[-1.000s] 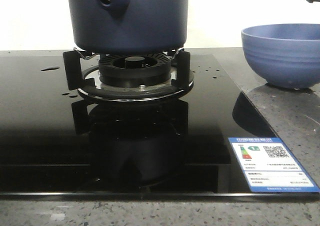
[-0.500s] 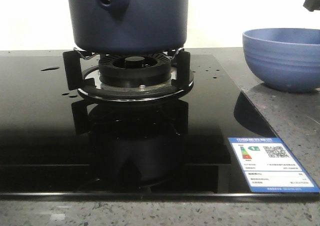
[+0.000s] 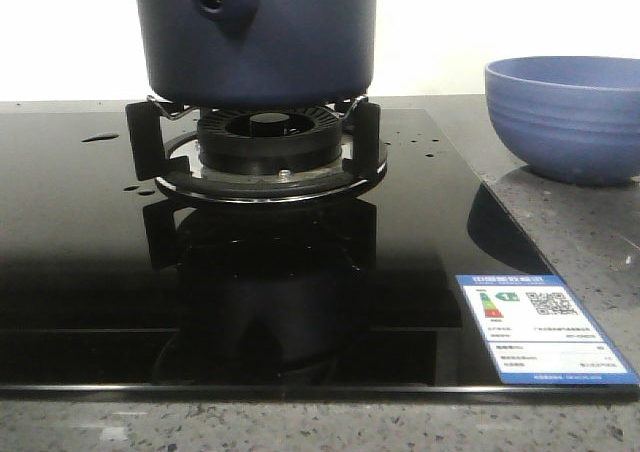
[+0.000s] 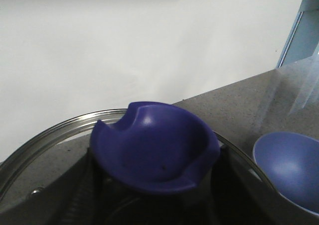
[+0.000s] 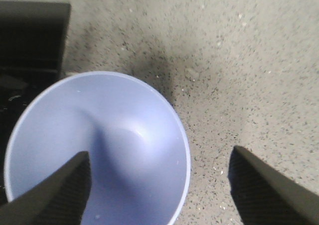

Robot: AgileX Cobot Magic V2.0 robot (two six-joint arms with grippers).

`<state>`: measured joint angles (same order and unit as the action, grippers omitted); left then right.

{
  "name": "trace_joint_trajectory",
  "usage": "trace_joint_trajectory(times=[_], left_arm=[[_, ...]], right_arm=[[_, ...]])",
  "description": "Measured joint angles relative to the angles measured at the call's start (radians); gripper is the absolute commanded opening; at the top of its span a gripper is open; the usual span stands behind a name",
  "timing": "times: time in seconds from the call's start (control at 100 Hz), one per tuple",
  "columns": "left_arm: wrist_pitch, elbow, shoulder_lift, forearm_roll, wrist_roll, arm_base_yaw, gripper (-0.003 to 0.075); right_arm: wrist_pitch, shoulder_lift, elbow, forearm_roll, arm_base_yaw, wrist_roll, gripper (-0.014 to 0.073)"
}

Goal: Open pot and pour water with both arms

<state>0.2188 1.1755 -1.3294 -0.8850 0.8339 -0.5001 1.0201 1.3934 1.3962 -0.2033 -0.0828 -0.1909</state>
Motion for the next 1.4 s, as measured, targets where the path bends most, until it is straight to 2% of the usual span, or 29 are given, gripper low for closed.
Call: trace_joint_trajectory(times=[0.2,0.65,0.72,0.85,0.92,1.13,1.31,1.4], left_arm=[[-0.006,0.000,-0.050,-0.002,0.017,-0.058,0.0337],[-0.028,0.000,-0.098,-0.008,0.018,-0.065,0.0343],[-0.026,0.000,-0.099,-0.010,0.018,-0.065,0.0382],[-0.021,0.000,-0.099,-0.010,0.018,-0.065,0.0549],[-0.021,0.000,-0.099,-0.010,0.018,-0.065,0.0592],[-0.021,0.001,-0.087,-0.010,0.018,-0.065,0.0588],[-0.021,0.001,0.017,0.055,0.018,-0.065,0.0583],[-0.023,0.001,0.077,0.109,0.019,-0.063,0.0513]], right_arm=[[0.006,-0.039,0.002,-0.001,0.000,-0.004,0.0507],[0.014,-0.041,0.002,-0.002,0.000,-0.007,0.0507],[0.014,-0.041,0.002,-0.002,0.000,-0.007,0.0507],[0.014,-0.041,0.002,-0.002,0.000,-0.009,0.0507],[0.014,-0.041,0.002,-0.002,0.000,-0.009,0.0507],[0.014,-0.041,0.002,-0.002,0.000,-0.009,0.0507],[0.012,-0.058,0.002,-0.007,0.000,-0.009,0.0507],[-0.001,-0.083,0.002,-0.041,0.000,-0.009,0.0456]])
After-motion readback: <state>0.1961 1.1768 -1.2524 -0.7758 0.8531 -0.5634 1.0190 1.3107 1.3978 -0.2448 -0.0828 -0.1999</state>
